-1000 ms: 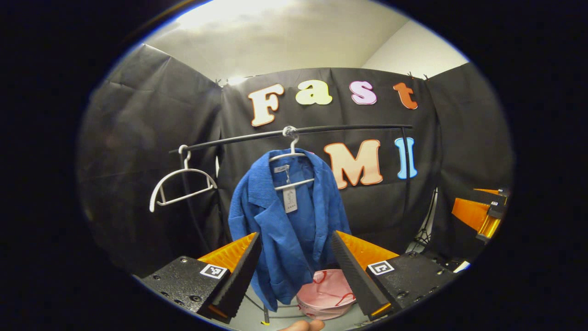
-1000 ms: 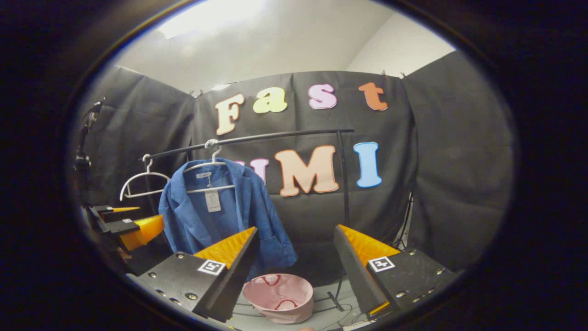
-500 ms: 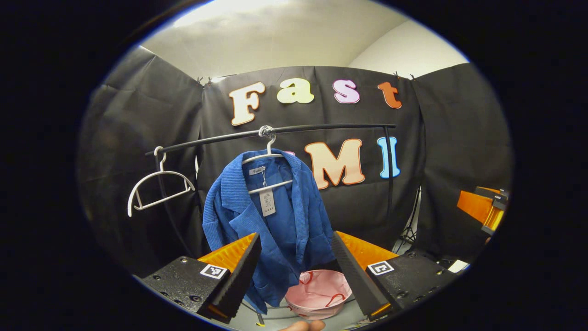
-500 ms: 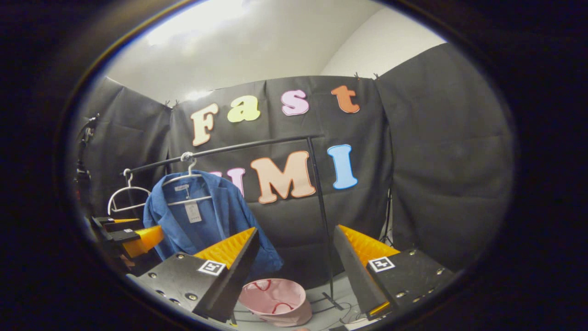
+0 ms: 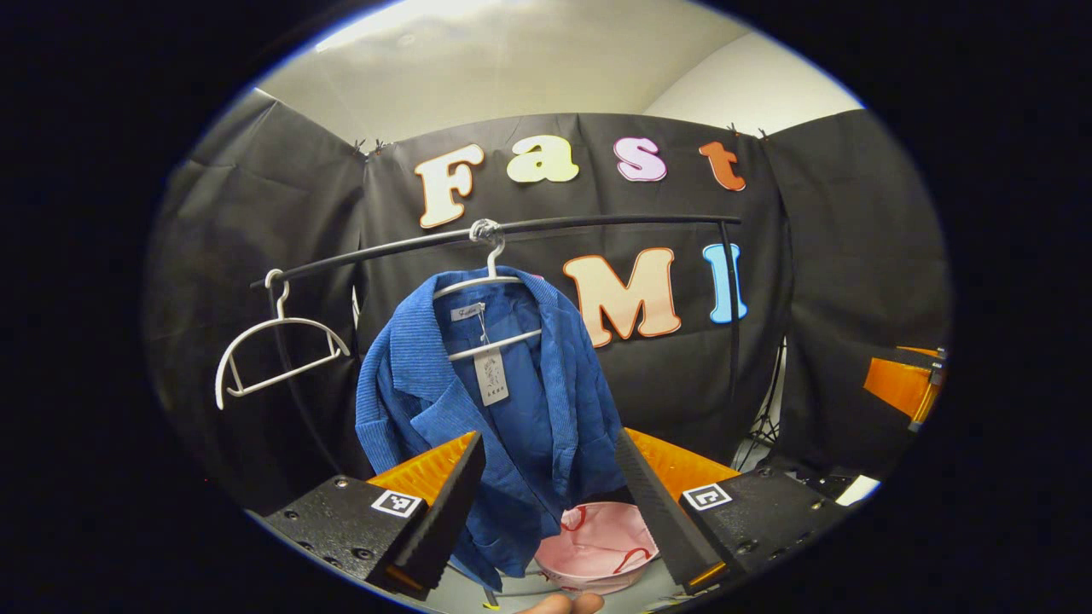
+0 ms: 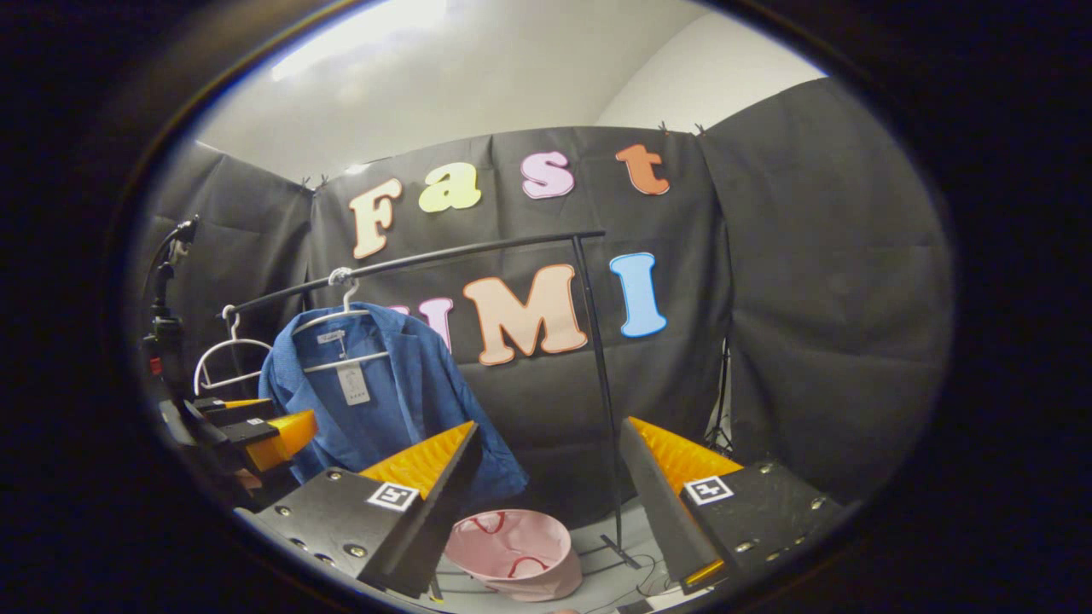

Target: Grasp the clothes on the hanger with both hands and then place them into the laundry hamper below.

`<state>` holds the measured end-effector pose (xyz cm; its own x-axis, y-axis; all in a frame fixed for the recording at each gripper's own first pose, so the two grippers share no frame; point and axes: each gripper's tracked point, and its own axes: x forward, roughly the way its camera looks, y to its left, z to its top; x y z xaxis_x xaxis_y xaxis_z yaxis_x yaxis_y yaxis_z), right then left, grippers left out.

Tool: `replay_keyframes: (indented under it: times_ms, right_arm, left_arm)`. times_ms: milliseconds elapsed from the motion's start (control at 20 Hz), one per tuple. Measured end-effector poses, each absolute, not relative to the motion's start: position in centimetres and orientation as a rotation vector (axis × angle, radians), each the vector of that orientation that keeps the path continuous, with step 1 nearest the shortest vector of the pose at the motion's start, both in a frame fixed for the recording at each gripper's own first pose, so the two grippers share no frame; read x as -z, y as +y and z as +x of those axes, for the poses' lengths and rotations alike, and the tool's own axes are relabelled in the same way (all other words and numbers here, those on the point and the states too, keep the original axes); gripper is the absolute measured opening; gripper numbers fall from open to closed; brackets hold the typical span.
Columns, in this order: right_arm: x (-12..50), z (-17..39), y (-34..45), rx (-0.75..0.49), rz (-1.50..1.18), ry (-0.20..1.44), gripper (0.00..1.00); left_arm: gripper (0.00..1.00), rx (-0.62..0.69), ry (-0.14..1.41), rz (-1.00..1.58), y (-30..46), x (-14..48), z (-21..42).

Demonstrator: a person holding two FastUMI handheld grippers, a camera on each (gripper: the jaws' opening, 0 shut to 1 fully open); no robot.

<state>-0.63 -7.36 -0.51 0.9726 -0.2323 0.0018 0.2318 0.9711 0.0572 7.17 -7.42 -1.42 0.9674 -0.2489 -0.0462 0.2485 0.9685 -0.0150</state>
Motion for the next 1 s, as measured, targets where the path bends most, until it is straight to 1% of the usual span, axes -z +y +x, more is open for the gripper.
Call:
replay_keyframes:
  times_ms: [100, 150, 200, 250, 300, 350, 400, 500, 550, 650, 700, 750, 850, 900, 950, 1000]
  right_arm:
    - [0.9, 0.8, -7.5, 0.248, 0.063, 0.005, 0.97]
    - [1.0, 1.2, -7.4, 0.253, 0.067, 0.009, 0.93]
    - [1.2, 1.5, -7.2, 0.256, 0.069, 0.012, 0.97]
    - [1.4, 2.1, -7.0, 0.255, 0.068, 0.016, 0.97]
    - [1.6, 2.6, -6.9, 0.257, 0.064, 0.021, 0.97]
    - [1.7, 3.3, -6.7, 0.258, 0.059, 0.026, 0.97]
    - [1.9, 3.9, -6.4, 0.259, 0.055, 0.029, 0.97]
    - [2.2, 5.6, -5.7, 0.261, 0.045, 0.034, 0.97]
    - [2.3, 6.4, -5.3, 0.259, 0.036, 0.037, 0.97]
    - [2.6, 8.1, -3.8, 0.247, 0.029, 0.031, 0.98]
    - [2.8, 9.0, -3.1, 0.239, 0.028, 0.031, 1.00]
    - [3.2, 9.9, -2.4, 0.233, 0.024, 0.038, 0.97]
    - [4.2, 11.6, -1.0, 0.210, 0.017, 0.061, 0.98]
    - [4.8, 12.6, -0.3, 0.191, 0.013, 0.083, 1.00]
    - [5.5, 13.4, 0.5, 0.171, 0.008, 0.112, 0.98]
    - [5.8, 14.1, 1.2, 0.144, 0.002, 0.131, 0.94]
  left_arm:
    - [0.95, 0.254, 0.056, -0.021, -7.3, 1.7, 8.4]
    - [0.95, 0.250, 0.056, -0.016, -7.1, 1.9, 9.1]
    - [0.95, 0.246, 0.057, -0.010, -6.9, 2.1, 9.8]
    - [1.00, 0.246, 0.059, -0.011, -6.8, 2.3, 10.5]
    - [1.00, 0.250, 0.068, -0.014, -6.9, 2.6, 11.2]
    - [0.95, 0.253, 0.072, -0.017, -6.8, 2.9, 11.8]
    - [1.00, 0.251, 0.080, -0.015, -6.6, 3.2, 12.5]
    - [1.00, 0.242, 0.084, -0.004, -6.0, 3.9, 14.1]
    - [0.96, 0.237, 0.079, 0.010, -5.7, 4.2, 14.8]
    - [0.96, 0.234, 0.062, 0.024, -5.2, 4.6, 16.2]
    - [0.95, 0.236, 0.062, 0.022, -5.0, 5.0, 16.6]
    - [0.95, 0.235, 0.064, 0.019, -4.8, 5.5, 17.1]
    - [0.95, 0.210, 0.062, 0.019, -4.1, 6.2, 17.9]
    - [0.95, 0.192, 0.066, 0.024, -3.9, 6.6, 18.4]
    - [0.95, 0.166, 0.085, 0.033, -3.7, 7.2, 18.8]
    - [0.99, 0.146, 0.093, 0.032, -3.4, 7.5, 19.0]
